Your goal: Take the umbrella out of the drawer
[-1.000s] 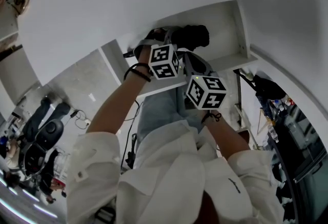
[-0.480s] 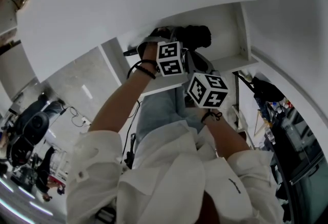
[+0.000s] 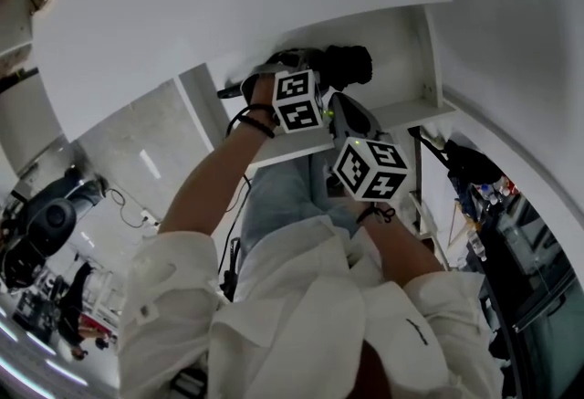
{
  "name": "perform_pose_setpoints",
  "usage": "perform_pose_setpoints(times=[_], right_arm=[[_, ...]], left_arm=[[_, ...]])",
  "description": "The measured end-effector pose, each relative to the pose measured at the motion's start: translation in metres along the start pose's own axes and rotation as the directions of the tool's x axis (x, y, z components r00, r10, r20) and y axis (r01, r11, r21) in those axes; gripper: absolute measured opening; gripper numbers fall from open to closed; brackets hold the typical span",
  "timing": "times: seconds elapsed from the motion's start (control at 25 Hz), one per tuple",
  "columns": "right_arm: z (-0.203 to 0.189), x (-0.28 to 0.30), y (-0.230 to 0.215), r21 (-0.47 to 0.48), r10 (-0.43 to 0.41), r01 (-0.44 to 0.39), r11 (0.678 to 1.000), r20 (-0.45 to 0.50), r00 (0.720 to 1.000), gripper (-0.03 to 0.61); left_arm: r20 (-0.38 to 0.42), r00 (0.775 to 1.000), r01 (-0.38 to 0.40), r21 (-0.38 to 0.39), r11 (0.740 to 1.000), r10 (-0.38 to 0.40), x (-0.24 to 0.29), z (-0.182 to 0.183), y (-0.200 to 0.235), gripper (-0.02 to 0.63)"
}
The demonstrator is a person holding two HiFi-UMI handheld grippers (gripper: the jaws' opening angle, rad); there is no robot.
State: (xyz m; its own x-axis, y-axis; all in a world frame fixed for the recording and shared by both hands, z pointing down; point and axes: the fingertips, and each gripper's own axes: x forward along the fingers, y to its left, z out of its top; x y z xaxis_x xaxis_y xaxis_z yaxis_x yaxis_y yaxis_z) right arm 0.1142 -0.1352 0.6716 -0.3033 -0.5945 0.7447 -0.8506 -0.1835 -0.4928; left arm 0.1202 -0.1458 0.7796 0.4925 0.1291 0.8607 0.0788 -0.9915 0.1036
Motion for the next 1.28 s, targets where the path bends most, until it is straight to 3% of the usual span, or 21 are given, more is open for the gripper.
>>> perform_pose_setpoints(times=[0.16,0.36,0.48,0.56,0.68,0.8,1.04,1.28], right_arm=[[0.014,-0.015,0.001,-0.008,0.002,-0.001,1.000,0.043,0.999,0.017],[0.042,-0.045,0.000,-0.052,-0.001,0.007,0.999,0.134,0.991,0.017],[0.060,-0.065,0.014,-0.130,0.039,-0.012,0.991,0.203,0.978,0.017],[0.071,-0.077,0.023,-0.173,0.050,-0.008,0.985,0.239,0.970,0.017],[0.088,-0.093,0.039,-0.220,0.061,0.002,0.975,0.281,0.958,0.017],[0.109,-0.113,0.052,-0.235,0.082,-0.004,0.972,0.326,0.942,0.017],[0.153,-0.155,0.089,-0.309,0.133,0.008,0.951,0.433,0.891,0.017],[0.192,-0.191,0.132,-0.435,0.217,0.037,0.900,0.519,0.827,0.017]], left_arm=[[0.029,0.999,-0.032,-0.045,0.998,0.034,-0.011,-0.005,0.000,0.268],[0.141,0.986,-0.071,-0.154,0.985,0.093,-0.051,0.013,0.001,0.268],[0.227,0.958,-0.120,-0.228,0.966,0.173,-0.086,0.027,0.006,0.268],[0.293,0.927,-0.148,-0.290,0.945,0.235,-0.113,0.037,0.010,0.268],[0.380,0.860,-0.192,-0.379,0.905,0.342,-0.160,0.052,0.020,0.268],[0.442,0.779,-0.233,-0.456,0.859,0.446,-0.211,0.070,0.027,0.268],[0.522,0.585,-0.304,-0.568,0.764,0.621,-0.321,0.098,0.027,0.268],[0.573,0.404,-0.372,-0.609,0.700,0.713,-0.415,0.108,0.023,0.268]])
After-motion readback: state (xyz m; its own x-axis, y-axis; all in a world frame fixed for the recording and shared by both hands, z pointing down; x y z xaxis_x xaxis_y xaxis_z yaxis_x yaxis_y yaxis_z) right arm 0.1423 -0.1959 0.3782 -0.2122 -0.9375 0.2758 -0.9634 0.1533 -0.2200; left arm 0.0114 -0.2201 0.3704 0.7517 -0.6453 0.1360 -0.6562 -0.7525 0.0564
